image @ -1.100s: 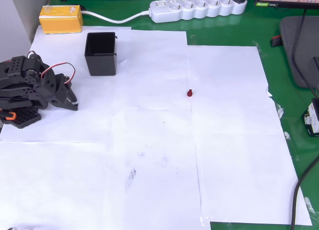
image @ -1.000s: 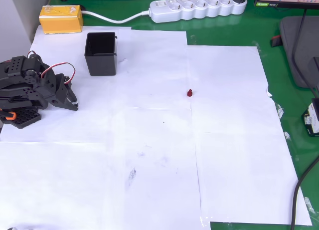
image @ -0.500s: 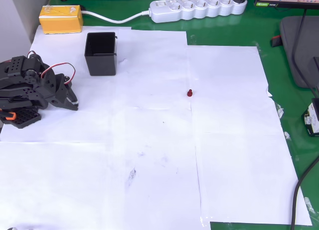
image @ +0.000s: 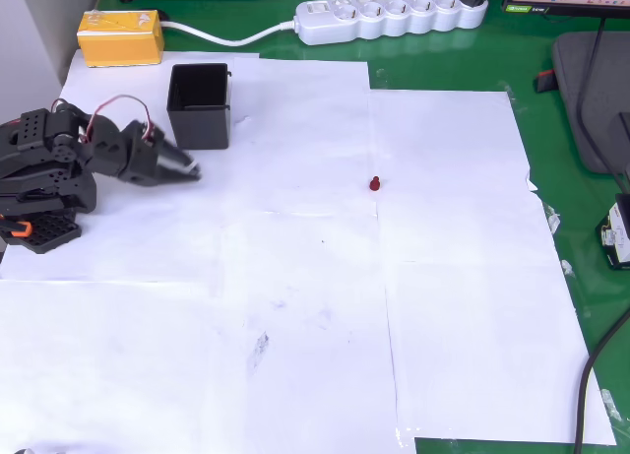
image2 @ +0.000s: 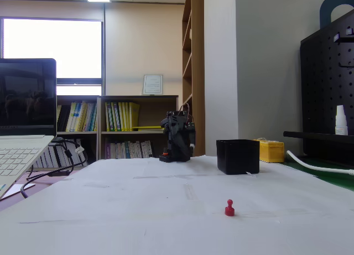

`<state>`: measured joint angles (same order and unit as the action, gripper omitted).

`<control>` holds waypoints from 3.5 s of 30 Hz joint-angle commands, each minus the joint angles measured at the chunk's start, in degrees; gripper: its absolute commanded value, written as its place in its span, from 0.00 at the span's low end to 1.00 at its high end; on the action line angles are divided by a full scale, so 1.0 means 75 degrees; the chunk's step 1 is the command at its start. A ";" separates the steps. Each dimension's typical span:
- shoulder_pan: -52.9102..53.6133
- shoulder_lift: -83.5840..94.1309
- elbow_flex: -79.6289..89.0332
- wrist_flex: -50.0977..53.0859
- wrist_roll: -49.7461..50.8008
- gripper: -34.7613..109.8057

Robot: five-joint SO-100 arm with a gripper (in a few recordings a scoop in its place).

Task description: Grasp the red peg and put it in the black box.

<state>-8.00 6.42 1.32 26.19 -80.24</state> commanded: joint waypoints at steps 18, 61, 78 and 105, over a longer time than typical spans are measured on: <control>-0.0023 0.8520 -0.0539 -0.9176 -0.0715 0.24; 0.0105 1.6676 0.6281 -1.2902 -0.1184 0.30; 0.0187 1.6219 0.6574 -1.1391 -0.1500 0.54; 0.0598 1.8773 1.1871 -0.9809 -0.1430 0.54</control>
<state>-3.78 146.16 83.41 -50.89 -90.35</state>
